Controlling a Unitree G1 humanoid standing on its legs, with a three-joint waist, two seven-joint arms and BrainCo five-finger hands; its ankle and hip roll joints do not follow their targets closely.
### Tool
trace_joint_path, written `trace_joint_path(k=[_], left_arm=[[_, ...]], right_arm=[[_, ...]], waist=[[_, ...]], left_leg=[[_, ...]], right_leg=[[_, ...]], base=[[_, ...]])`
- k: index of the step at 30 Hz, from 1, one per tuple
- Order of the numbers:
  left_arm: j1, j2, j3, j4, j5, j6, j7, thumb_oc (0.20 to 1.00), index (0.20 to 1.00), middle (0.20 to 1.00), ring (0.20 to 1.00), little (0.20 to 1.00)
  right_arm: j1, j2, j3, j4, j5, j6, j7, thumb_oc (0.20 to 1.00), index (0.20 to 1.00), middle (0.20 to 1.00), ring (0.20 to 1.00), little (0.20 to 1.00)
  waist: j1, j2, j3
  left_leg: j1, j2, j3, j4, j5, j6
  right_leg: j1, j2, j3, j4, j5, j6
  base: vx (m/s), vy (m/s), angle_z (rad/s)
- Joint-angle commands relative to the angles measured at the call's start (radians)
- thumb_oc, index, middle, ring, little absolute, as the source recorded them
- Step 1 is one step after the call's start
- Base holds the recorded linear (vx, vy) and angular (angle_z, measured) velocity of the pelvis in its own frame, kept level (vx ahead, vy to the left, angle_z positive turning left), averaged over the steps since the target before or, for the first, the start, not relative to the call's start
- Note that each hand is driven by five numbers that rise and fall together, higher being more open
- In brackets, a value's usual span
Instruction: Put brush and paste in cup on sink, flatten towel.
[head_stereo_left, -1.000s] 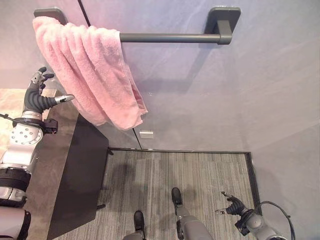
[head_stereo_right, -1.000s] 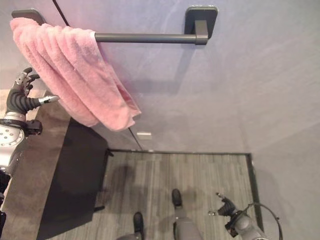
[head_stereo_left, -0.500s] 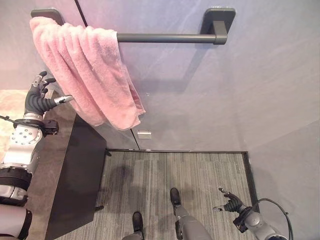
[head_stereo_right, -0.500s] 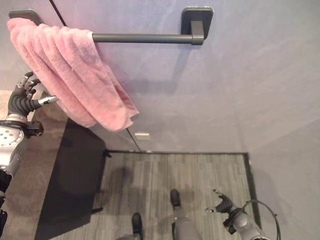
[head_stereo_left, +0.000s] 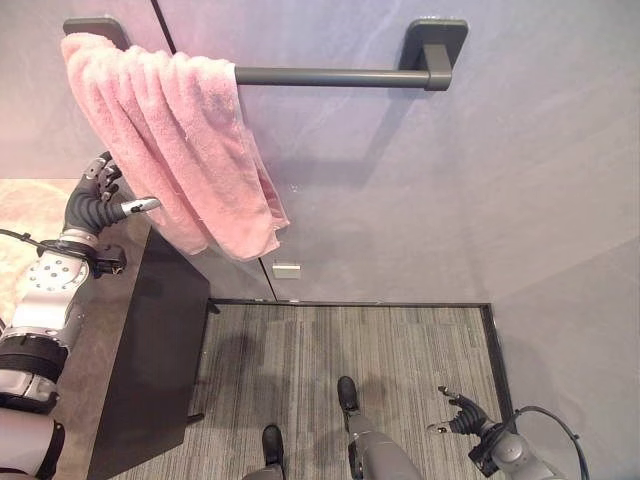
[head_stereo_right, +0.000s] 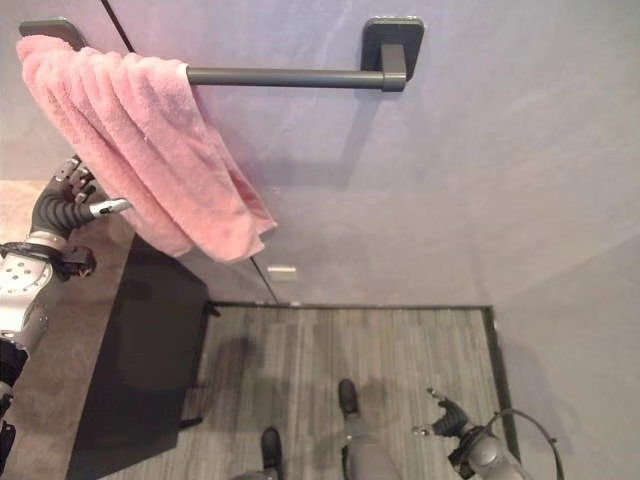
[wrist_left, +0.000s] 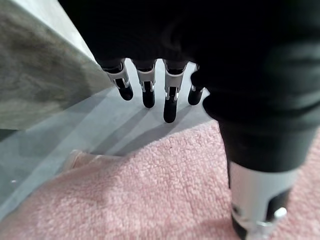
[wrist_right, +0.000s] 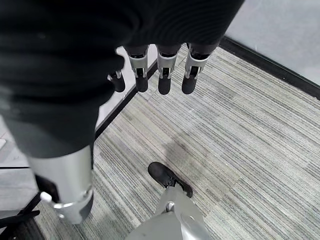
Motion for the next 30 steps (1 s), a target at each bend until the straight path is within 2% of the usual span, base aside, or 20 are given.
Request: trace_joint_path(k=[1, 14, 15, 16, 20, 23, 24, 27, 30], left_arm=[[-0.112, -0.007, -0.015, -0.092, -0.028, -0.062, -0.054, 1.000, 1.000, 1.000, 1.000, 1.000], [-0.116, -0.006, -0.043, -0.117, -0.066, -0.059, -0.100, 1.000, 1.000, 1.000, 1.000, 1.000], [-0.113, -0.007, -0.045, -0.120, -0.066, -0.059, -0.103, 0.586, 0.586, 0.586, 0.586, 0.586], [-0.113, -0.007, -0.045, -0.120, -0.066, -0.059, -0.103, 0.567, 0.567, 0.567, 0.567, 0.567], [-0.097, -0.007, -0.038, -0.126, -0.070, -0.057, -0.109, 0.360, 0.360, 0.360, 0.360, 0.360], [-0.083, -0.005, -0.031, -0.133, -0.070, -0.055, -0.114, 0.329, 0.329, 0.329, 0.329, 0.329], [-0.074, -0.004, -0.027, -0.137, -0.072, -0.055, -0.117, 0.278, 0.278, 0.278, 0.278, 0.278], [-0.048, -0.007, -0.010, -0.144, -0.075, -0.053, -0.121, 0.263, 0.263, 0.263, 0.263, 0.263], [-0.011, -0.005, 0.016, -0.158, -0.075, -0.054, -0.123, 0.319, 0.319, 0.319, 0.319, 0.319]], right_arm=[[-0.002, -0.066, 0.013, -0.037, -0.026, -0.031, 0.002, 1.000, 1.000, 1.000, 1.000, 1.000], [0.002, -0.064, 0.019, -0.021, -0.032, -0.032, 0.009, 1.000, 1.000, 1.000, 1.000, 1.000], [0.003, -0.066, 0.020, -0.025, -0.035, -0.033, 0.009, 1.000, 1.000, 1.000, 1.000, 1.000], [0.003, -0.066, 0.020, -0.025, -0.035, -0.033, 0.009, 1.000, 1.000, 1.000, 1.000, 1.000], [0.008, -0.069, 0.020, -0.029, -0.035, -0.033, 0.011, 1.000, 1.000, 1.000, 1.000, 1.000], [0.011, -0.072, 0.017, -0.029, -0.037, -0.033, 0.012, 1.000, 1.000, 1.000, 1.000, 1.000], [0.013, -0.073, 0.015, -0.029, -0.037, -0.033, 0.013, 1.000, 1.000, 1.000, 1.000, 1.000], [0.012, -0.073, 0.011, -0.028, -0.035, -0.034, 0.013, 1.000, 1.000, 1.000, 1.000, 1.000], [0.011, -0.077, -0.010, -0.071, -0.003, -0.040, 0.009, 1.000, 1.000, 1.000, 1.000, 1.000]], waist=[[-0.053, 0.029, 0.007], [-0.058, 0.041, 0.003], [-0.059, 0.043, 0.002], [-0.059, 0.043, 0.002], [-0.057, 0.047, 0.001], [-0.057, 0.051, -0.001], [-0.057, 0.053, -0.002], [-0.054, 0.055, -0.005], [-0.052, 0.056, -0.006]], left_leg=[[0.066, 0.014, 0.003, 0.006, 0.054, -0.028], [0.071, 0.012, 0.013, 0.006, 0.048, -0.029], [0.072, 0.010, 0.014, 0.006, 0.047, -0.029], [0.072, 0.010, 0.014, 0.006, 0.047, -0.029], [0.079, 0.011, 0.015, 0.006, 0.046, -0.029], [0.085, 0.012, 0.015, 0.006, 0.044, -0.029], [0.087, 0.011, 0.015, 0.006, 0.044, -0.029], [0.089, 0.013, 0.014, 0.006, 0.043, -0.029], [0.089, 0.013, 0.015, 0.006, 0.041, -0.029]], right_leg=[[0.059, -0.068, 0.065, 0.009, -0.037, 0.118], [0.056, -0.068, 0.071, 0.009, -0.037, 0.118], [0.057, -0.069, 0.071, 0.009, -0.038, 0.118], [0.058, -0.069, 0.071, 0.009, -0.038, 0.118], [0.064, -0.068, 0.075, 0.008, -0.040, 0.117], [0.069, -0.067, 0.074, 0.008, -0.043, 0.116], [0.071, -0.067, 0.073, 0.007, -0.044, 0.116], [0.074, -0.066, 0.073, 0.007, -0.046, 0.114], [0.075, -0.067, 0.073, 0.005, -0.046, 0.114]], base=[[0.00, 0.000, 0.00], [0.00, 0.000, 0.00], [0.00, 0.000, 0.00], [0.00, 0.000, 0.00], [0.00, -0.001, -0.01], [0.01, -0.001, -0.14], [0.01, -0.005, -0.13], [0.00, -0.009, -0.08], [0.00, -0.003, -0.01]])
